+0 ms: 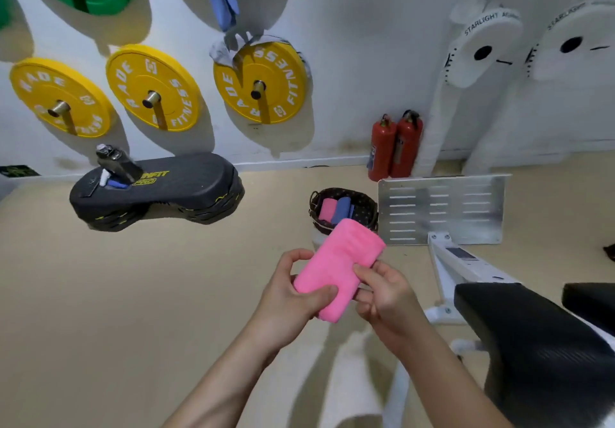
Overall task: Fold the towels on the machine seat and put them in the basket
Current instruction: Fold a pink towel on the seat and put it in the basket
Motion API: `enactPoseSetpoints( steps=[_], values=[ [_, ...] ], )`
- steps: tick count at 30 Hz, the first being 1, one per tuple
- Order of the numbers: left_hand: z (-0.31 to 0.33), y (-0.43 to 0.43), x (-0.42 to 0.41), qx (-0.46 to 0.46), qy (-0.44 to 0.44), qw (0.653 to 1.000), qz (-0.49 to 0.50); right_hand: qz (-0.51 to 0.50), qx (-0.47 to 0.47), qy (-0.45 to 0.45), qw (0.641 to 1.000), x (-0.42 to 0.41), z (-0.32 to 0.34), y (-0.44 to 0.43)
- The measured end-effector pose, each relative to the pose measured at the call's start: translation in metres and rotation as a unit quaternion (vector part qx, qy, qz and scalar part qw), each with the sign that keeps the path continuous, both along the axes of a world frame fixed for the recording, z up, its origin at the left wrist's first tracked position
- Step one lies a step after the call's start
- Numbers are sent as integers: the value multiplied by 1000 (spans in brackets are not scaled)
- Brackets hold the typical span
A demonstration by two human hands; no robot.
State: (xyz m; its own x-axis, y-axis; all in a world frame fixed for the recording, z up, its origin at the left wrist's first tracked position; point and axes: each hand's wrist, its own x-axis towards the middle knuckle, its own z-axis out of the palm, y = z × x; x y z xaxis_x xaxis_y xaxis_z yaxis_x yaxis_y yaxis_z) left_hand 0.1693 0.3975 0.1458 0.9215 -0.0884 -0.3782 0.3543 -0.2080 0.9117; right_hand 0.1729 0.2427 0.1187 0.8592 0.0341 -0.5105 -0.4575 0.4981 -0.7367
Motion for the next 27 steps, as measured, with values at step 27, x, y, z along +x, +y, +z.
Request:
enactPoseSetpoints(
  steps=[27],
  values=[
    [-129,-28,448,235,-159,824,-491,-10,-470,53,881,322,-109,7]
  ],
)
